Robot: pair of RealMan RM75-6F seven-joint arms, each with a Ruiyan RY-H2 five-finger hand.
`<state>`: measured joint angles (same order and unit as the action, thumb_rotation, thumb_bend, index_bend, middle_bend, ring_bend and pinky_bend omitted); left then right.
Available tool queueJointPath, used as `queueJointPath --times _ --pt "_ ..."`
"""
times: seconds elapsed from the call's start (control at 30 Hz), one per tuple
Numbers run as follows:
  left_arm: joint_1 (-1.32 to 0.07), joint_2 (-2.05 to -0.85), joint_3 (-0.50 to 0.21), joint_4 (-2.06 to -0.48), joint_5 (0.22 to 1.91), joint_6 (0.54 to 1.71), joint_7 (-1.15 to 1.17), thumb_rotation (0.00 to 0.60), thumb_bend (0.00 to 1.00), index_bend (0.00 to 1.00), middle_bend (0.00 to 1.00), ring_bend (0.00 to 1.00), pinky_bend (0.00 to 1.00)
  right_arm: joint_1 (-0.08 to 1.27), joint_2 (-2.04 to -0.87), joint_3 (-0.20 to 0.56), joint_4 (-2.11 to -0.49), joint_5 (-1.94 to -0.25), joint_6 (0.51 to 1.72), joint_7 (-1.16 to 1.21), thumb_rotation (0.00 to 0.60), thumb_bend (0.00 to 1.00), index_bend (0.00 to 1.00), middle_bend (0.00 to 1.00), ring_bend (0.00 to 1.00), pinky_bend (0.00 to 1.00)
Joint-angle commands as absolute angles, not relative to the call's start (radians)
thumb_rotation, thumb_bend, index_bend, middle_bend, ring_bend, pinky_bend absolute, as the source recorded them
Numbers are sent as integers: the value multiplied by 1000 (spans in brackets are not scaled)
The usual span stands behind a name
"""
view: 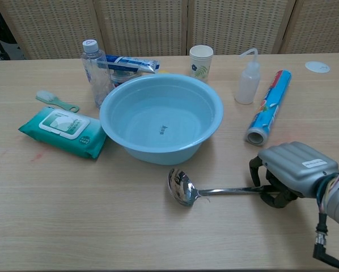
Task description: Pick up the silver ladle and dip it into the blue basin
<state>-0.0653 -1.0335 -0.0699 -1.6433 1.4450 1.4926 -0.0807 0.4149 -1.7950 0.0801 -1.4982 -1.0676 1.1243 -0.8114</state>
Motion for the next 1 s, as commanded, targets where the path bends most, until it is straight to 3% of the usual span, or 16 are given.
queueJointPath --times 0.03,0.23,0.33,1.0 --pt "-66 -1034 -70 -1643 1445 1492 -81 600 0 0 0 0 47 418 -1793 77 -1494 -1073 1126 -801 600 479 683 877 831 1000" --pt "-66 -1035 -70 -1643 1446 1492 -78 600 0 0 0 0 47 422 -1776 64 -1498 -1104 1115 -743 600 793 800 885 835 1000" --pt "-66 -1035 -70 -1643 1445 1492 -79 600 0 0 0 0 47 422 -1757 56 -1504 -1128 1111 -700 600 872 814 886 835 1000" --pt "-66 -1037 -67 -1645 1450 1491 -72 600 0 0 0 0 47 382 -1520 29 -1681 -1274 1123 -375 600 878 822 888 836 1000"
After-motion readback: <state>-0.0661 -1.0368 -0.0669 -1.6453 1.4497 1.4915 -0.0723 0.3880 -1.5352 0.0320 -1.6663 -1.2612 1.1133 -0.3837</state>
